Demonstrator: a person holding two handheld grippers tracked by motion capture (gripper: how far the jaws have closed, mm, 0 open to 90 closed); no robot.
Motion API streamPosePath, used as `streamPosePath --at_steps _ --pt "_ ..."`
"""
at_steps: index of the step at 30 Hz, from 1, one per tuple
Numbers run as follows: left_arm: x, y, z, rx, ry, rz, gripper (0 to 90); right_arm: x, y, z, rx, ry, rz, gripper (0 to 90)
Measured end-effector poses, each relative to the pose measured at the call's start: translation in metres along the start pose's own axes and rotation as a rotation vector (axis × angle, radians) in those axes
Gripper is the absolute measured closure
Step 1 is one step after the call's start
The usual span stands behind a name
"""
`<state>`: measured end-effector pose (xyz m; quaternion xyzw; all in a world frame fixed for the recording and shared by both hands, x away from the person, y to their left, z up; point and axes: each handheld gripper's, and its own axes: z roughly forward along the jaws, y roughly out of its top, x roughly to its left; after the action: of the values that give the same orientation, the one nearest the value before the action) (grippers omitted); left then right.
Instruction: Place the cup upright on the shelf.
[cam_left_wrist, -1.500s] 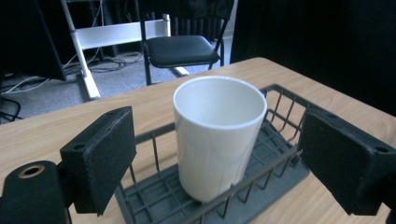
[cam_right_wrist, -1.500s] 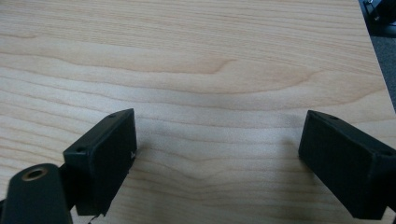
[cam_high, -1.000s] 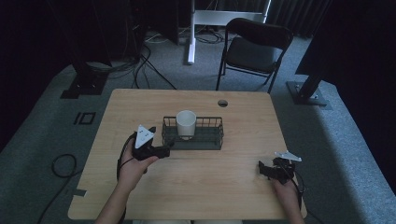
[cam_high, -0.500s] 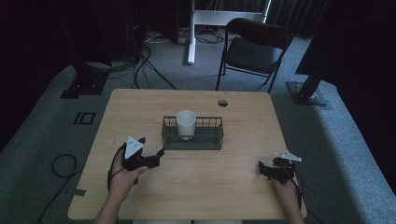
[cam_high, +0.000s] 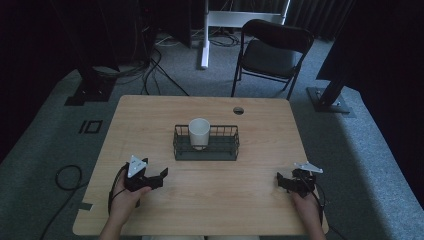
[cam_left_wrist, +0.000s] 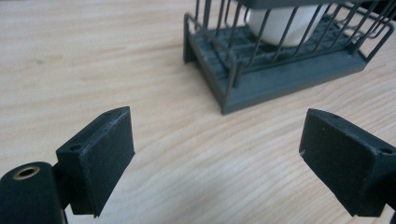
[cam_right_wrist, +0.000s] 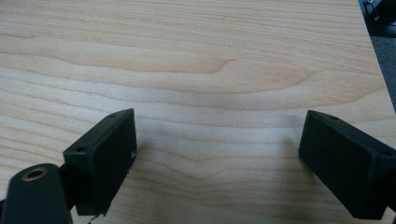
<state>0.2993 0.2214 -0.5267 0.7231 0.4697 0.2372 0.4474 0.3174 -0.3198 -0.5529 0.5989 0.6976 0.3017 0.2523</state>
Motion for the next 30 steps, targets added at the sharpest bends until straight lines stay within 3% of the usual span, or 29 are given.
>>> streamPosePath --at_steps 6,10,23,25,26,28,30 --pt "0.008 -0.009 -0.006 0.038 -0.015 0.017 10.5 0.000 0.000 0.000 0.000 0.000 0.000 10.8" --pt "0.011 -0.015 -0.011 0.064 -0.073 0.044 10.6 0.000 0.000 0.000 0.000 0.000 0.000 10.8" --pt "0.006 -0.030 -0.016 0.140 -0.180 0.210 10.5 0.000 0.000 0.000 0.000 -0.001 0.001 10.8" --pt "0.005 -0.031 -0.016 0.155 -0.197 0.200 10.6 0.000 0.000 0.000 0.000 -0.001 0.001 10.8" --pt "0.005 -0.031 -0.017 0.152 -0.204 0.222 10.6 0.000 0.000 0.000 0.000 -0.001 0.001 10.8" --pt "0.005 -0.031 -0.018 0.156 -0.209 0.225 10.6 0.000 0.000 0.000 0.000 -0.001 0.000 10.8" --pt "0.004 -0.034 -0.020 0.198 -0.240 0.249 10.6 0.000 0.000 0.000 0.000 -0.001 0.000 10.8"
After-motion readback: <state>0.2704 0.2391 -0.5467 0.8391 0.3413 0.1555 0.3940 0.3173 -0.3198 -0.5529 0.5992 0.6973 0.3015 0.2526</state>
